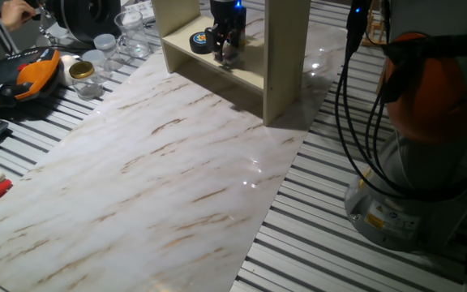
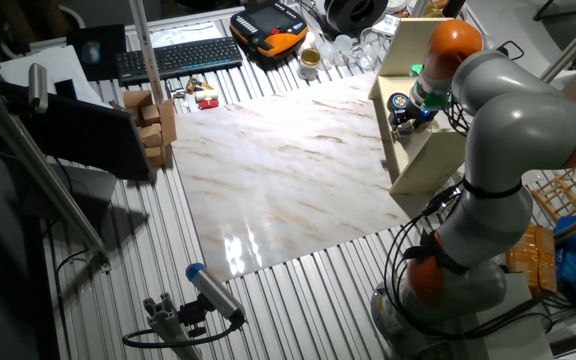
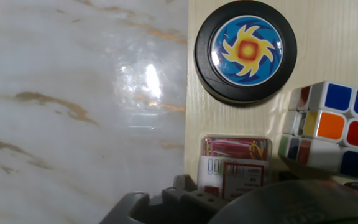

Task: Take the object down from the shelf

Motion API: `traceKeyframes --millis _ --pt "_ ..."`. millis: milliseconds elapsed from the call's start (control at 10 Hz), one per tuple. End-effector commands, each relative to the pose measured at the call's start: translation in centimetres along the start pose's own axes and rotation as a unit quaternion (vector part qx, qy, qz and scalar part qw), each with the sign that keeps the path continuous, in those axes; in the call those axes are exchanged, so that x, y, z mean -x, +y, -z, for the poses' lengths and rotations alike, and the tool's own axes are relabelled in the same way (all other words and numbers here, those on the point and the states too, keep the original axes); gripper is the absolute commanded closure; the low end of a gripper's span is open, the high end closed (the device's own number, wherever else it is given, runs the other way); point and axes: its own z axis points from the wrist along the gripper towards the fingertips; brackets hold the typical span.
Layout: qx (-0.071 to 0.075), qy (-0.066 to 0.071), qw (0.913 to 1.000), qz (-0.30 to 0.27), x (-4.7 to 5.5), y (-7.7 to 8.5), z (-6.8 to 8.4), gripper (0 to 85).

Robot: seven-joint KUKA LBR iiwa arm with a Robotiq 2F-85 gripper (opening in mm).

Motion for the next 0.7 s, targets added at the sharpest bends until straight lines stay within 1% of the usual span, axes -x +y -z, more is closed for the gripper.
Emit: traceKeyframes --millis 0,600 --pt "0.000 -0.001 1.0000 0.000 0.00 0.01 -0.10 17.0" --pt "0.003 -0.001 1.0000 -0.002 0.13 -0.10 -0.55 17.0"
